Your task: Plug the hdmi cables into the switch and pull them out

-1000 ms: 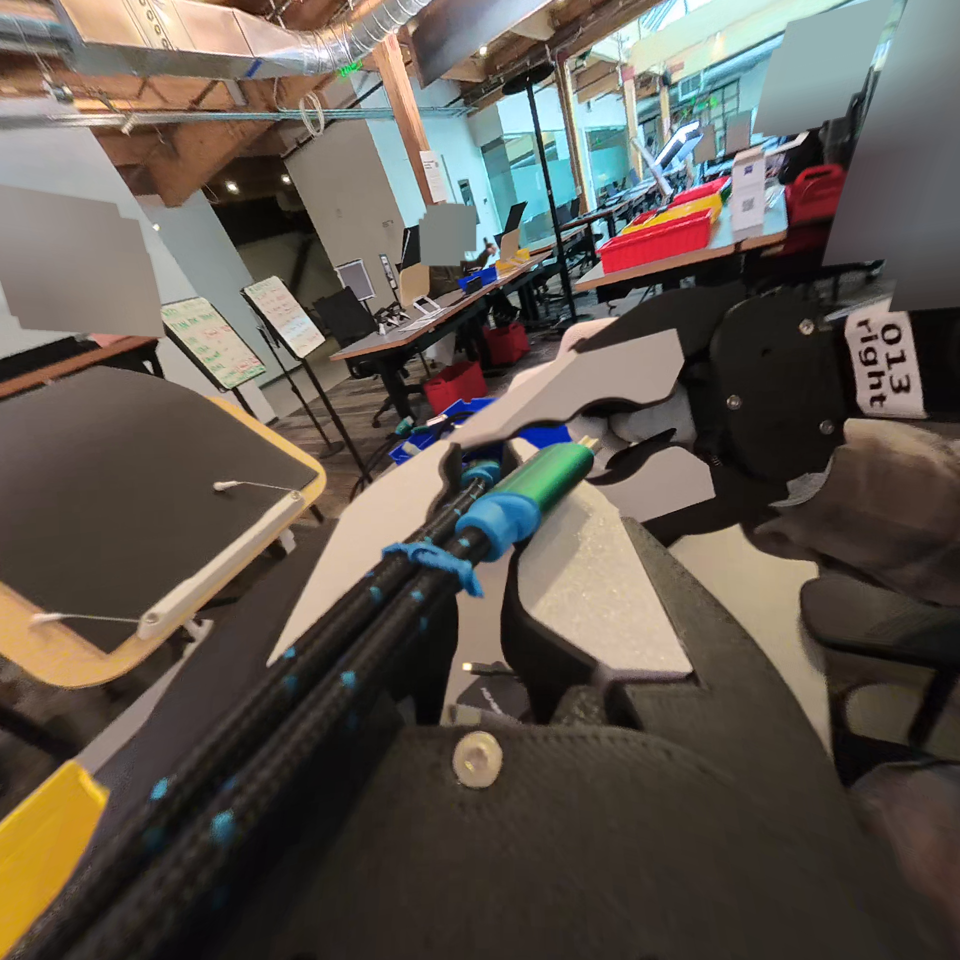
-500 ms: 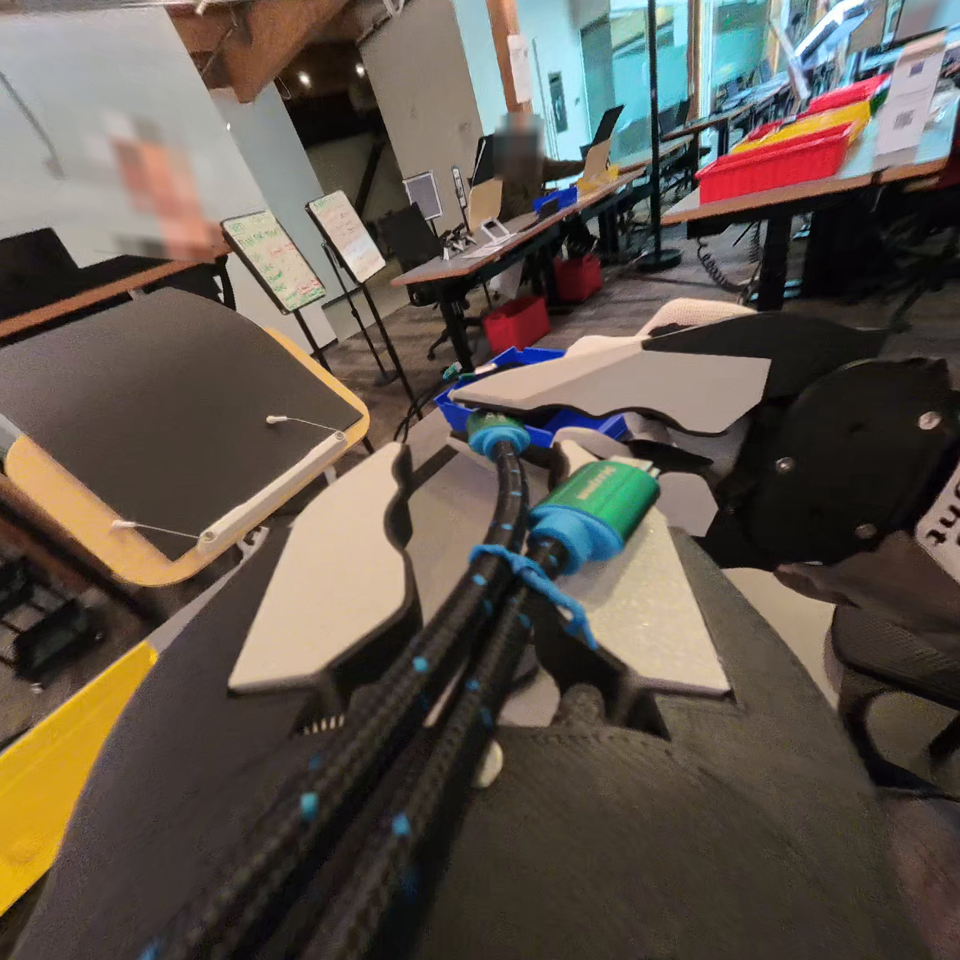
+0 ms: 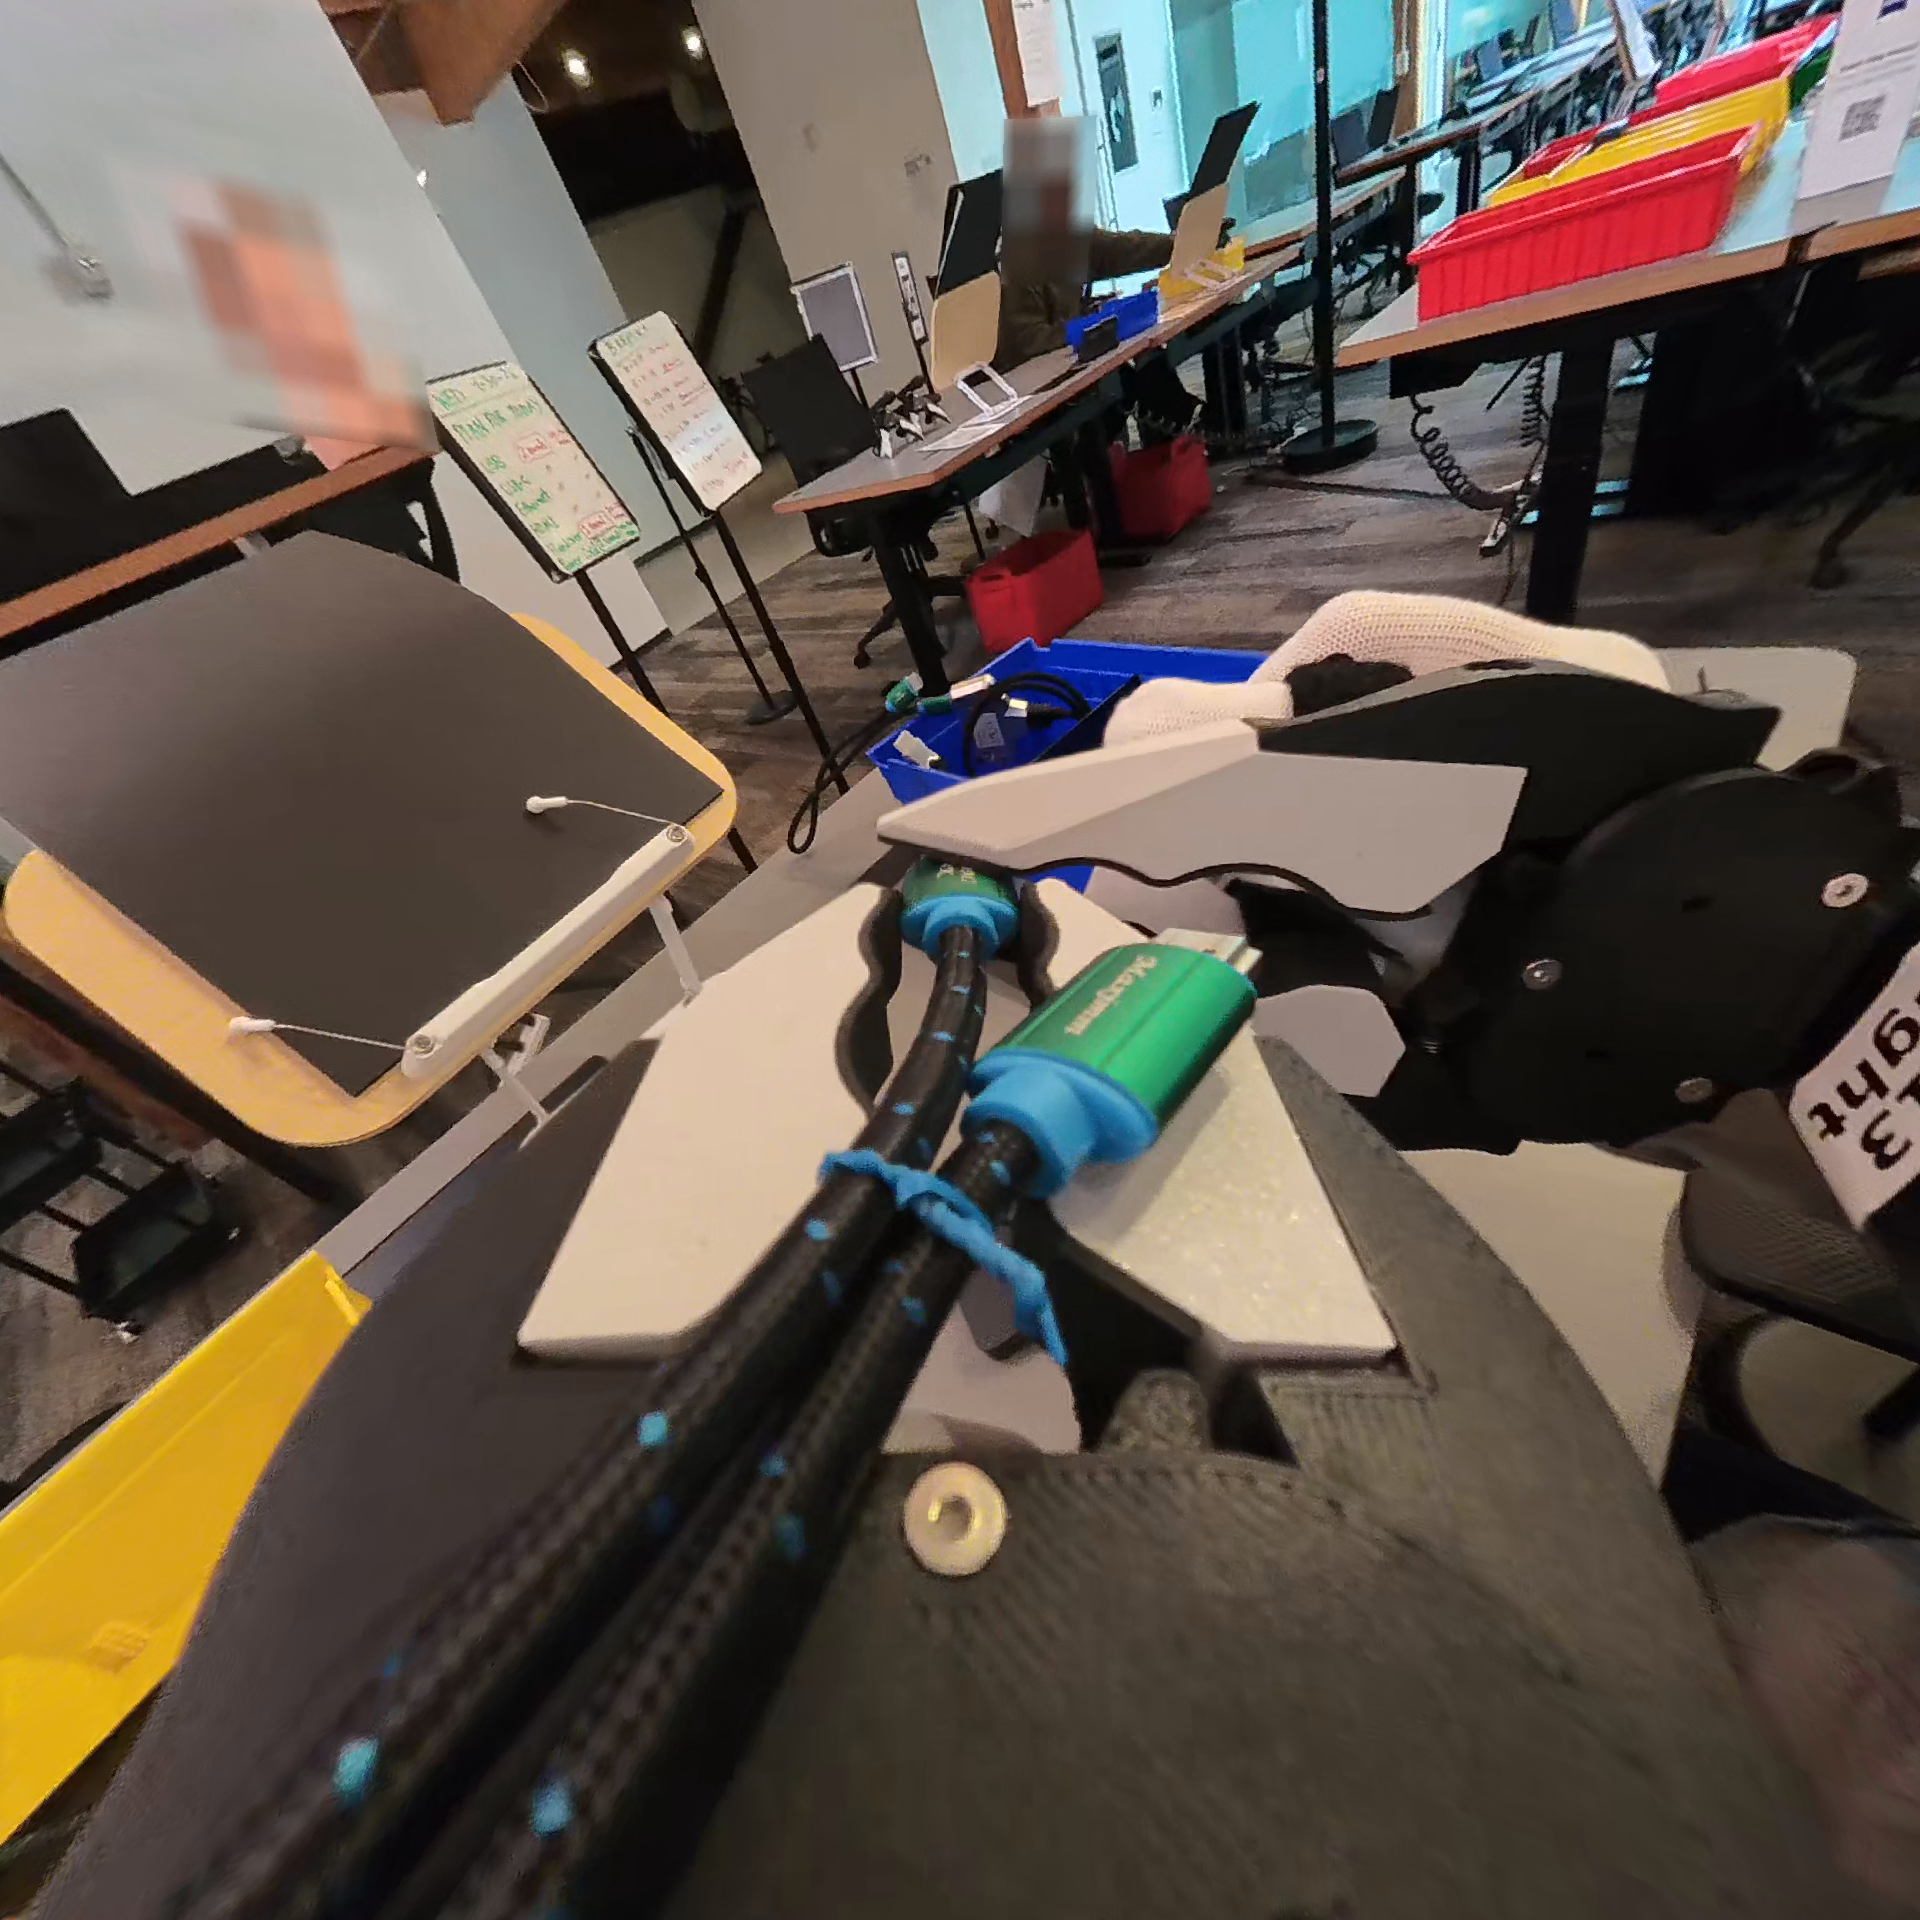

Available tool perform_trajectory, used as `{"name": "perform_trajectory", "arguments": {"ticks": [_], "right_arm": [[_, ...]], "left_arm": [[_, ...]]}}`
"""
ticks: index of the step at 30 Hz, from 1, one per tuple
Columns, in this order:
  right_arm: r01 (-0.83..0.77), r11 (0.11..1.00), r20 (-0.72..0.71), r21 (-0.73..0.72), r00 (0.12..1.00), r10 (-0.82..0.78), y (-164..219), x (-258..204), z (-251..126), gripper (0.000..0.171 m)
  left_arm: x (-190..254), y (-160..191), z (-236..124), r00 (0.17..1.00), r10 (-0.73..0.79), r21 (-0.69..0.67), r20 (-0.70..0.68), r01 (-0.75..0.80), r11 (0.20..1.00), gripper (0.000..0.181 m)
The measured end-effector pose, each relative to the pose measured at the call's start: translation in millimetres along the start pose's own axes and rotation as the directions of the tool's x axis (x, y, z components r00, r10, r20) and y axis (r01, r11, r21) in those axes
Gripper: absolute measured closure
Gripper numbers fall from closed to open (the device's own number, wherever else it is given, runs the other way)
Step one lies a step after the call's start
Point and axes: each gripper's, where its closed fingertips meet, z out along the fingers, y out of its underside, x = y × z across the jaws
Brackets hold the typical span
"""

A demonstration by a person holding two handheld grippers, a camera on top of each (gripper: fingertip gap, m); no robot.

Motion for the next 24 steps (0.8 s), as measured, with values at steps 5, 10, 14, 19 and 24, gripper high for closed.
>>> {"name": "perform_trajectory", "arguments": {"ticks": [5,10,14,19,24], "right_arm": [[0.0,1.0,0.013,-0.013,1.0,0.0,6,-9,2,0.162],[-0.02,0.999,0.018,-0.032,1.0,0.021,13,-24,6,0.161],[-0.031,0.998,0.062,-0.048,0.998,0.034,20,-43,9,0.161],[-0.107,0.991,0.153,-0.074,0.981,0.117,34,-65,10,0.149],[-0.311,0.928,0.369,-0.207,0.853,0.368,72,-91,3,0.151]], "left_arm": [[-4,9,6,1.0,0.009,-0.021,0.001,-0.009,1.0,0.16],[-11,25,14,1.0,0.003,-0.056,0.013,-0.002,0.998,0.16],[-18,43,20,0.999,0.018,-0.079,0.035,-0.015,0.997,0.16],[-39,72,21,0.995,-0.011,-0.127,0.097,0.023,0.992,0.16],[-55,106,18,0.991,-0.044,-0.157,0.13,0.065,0.985,0.16]]}}
